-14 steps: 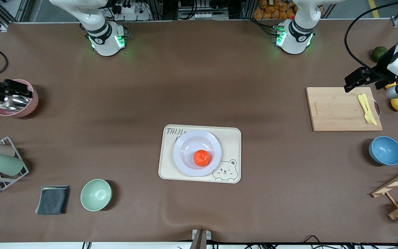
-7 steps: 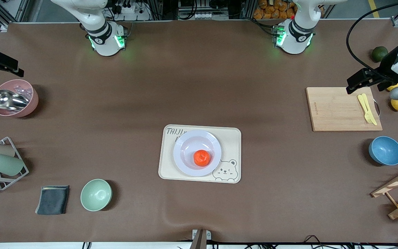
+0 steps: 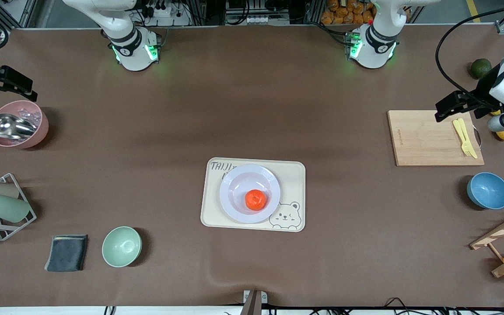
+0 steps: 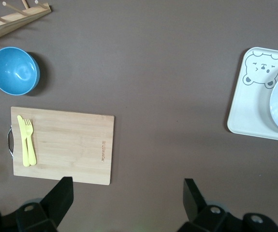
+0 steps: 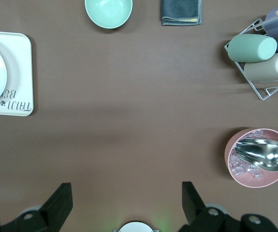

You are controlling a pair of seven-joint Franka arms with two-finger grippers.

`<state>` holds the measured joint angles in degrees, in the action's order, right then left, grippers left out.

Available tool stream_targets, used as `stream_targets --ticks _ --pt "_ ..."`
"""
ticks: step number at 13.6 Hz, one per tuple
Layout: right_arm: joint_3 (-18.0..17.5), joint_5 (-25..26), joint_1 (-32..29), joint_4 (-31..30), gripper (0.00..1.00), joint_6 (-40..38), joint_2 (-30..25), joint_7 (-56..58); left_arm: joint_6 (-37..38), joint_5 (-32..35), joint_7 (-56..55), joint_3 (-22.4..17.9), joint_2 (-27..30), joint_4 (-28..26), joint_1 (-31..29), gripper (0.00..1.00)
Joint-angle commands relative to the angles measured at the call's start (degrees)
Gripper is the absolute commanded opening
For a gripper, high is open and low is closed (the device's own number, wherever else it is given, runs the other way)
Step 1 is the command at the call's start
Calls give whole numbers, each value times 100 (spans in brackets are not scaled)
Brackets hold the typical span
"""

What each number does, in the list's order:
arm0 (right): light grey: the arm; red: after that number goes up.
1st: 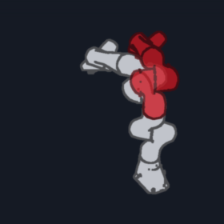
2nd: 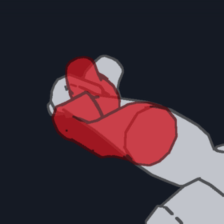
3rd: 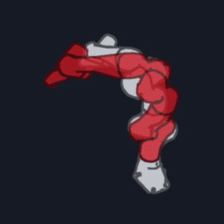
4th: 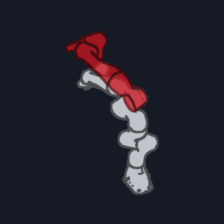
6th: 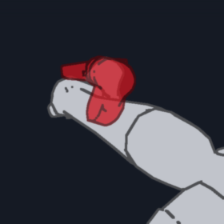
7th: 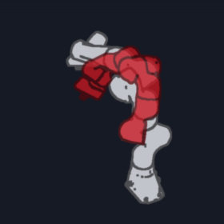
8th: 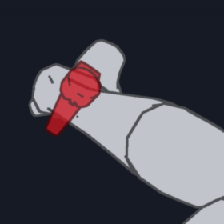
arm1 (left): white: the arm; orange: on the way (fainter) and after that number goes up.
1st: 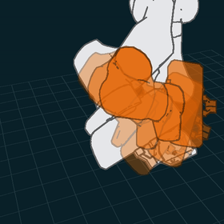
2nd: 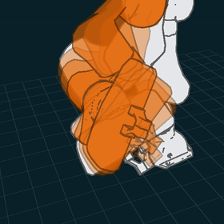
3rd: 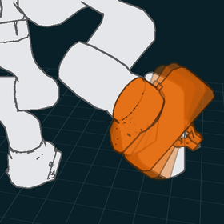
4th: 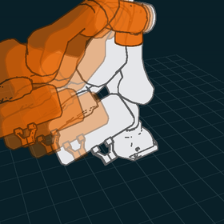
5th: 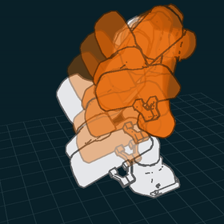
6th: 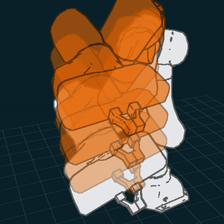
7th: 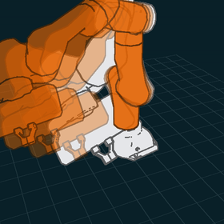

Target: Place orange and plate with both arms

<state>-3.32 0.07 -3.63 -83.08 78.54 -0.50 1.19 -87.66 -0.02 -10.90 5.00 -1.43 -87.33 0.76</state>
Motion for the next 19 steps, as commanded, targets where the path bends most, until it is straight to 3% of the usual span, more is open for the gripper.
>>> stream_targets --ticks 1,19 --pt "-28 107 -6 81 100 -14 7 -57 74 108 123 -43 2 111 47 100" --pt "77 63 90 151 100 39 -2 -84 346 116 106 19 28 137 64 100"
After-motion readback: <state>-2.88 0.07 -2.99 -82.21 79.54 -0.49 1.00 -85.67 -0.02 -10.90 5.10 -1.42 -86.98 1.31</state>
